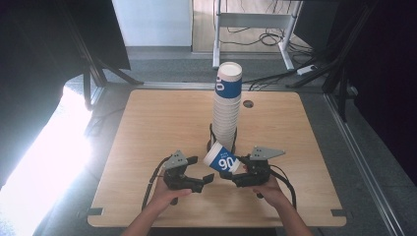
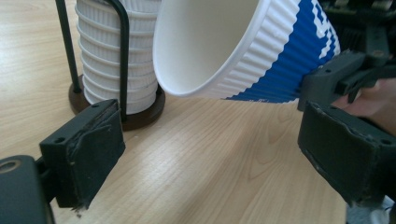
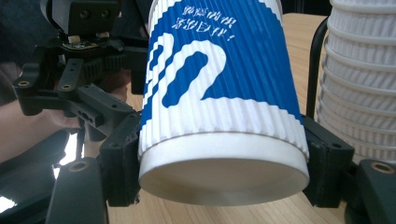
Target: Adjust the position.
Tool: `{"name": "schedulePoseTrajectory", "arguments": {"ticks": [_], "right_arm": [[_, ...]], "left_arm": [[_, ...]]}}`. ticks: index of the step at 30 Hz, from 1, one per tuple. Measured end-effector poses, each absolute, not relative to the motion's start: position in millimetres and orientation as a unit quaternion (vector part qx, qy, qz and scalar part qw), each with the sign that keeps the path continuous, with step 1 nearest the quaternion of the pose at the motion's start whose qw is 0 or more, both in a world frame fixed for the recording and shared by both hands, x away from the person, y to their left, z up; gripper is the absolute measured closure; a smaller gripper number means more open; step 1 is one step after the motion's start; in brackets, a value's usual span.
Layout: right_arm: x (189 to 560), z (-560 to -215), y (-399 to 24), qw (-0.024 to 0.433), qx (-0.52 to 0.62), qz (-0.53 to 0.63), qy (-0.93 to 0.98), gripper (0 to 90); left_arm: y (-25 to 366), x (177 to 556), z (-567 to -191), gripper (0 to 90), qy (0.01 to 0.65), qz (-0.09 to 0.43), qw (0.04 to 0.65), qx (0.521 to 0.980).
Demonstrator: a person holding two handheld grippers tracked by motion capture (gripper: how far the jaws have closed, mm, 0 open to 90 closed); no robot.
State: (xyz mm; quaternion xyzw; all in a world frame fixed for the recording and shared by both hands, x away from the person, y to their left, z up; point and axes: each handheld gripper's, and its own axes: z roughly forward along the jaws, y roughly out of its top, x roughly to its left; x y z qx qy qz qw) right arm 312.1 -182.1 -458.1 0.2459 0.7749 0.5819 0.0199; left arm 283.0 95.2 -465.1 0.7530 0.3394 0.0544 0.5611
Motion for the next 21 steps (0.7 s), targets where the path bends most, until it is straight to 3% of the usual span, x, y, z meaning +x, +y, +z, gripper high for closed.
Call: {"name": "schedulePoseTrajectory", "arguments": {"ticks": [21], "right_arm": [[305.1,-467.8,-175.8,0.043,0.238,0.595,0.766,28.3]], "left_arm": [[91.2,290.0,-466.6,7.3,0.362,-0.012,0.588,0.723]]}}
